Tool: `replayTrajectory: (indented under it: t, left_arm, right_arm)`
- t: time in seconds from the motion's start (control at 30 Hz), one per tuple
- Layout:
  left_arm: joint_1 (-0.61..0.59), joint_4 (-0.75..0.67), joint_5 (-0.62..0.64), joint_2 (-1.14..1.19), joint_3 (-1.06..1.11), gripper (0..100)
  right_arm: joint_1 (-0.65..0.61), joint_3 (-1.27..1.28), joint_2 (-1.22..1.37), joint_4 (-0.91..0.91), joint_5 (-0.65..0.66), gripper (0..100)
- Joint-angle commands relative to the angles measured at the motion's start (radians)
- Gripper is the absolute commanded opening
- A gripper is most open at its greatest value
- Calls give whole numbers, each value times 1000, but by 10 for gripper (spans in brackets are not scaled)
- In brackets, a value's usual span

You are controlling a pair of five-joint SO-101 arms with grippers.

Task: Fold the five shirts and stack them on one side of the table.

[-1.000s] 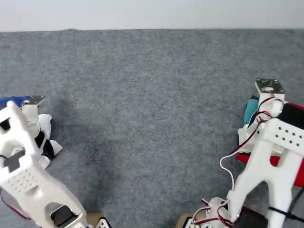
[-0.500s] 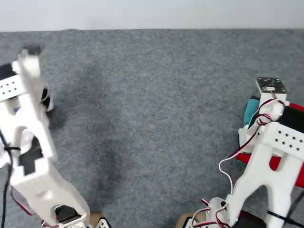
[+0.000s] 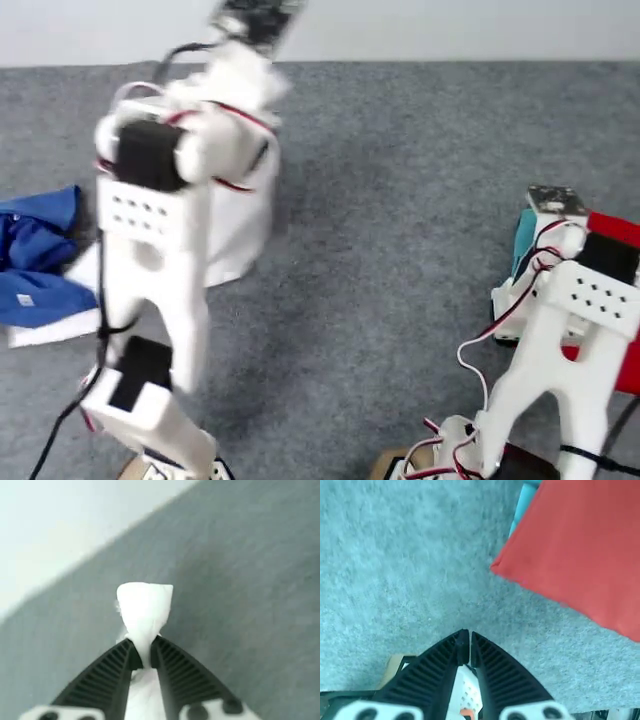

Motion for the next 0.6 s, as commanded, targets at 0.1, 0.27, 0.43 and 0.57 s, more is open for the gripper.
replayTrajectory:
  t: [0.1,0.27,0.43,0.57]
  left_arm:
    - [160,-140,14,-57,16,5]
    - [150,-302,17,-57,211,8]
    - [147,-336,20,-60,305,65]
    - [146,-241,101,-71,302,181]
  right_arm:
    - [-13,-3,-38,39,-8,9]
    - [-13,0,-38,39,-8,9]
    - [-13,0,-38,39,-8,9]
    - [-13,0,-38,39,-8,9]
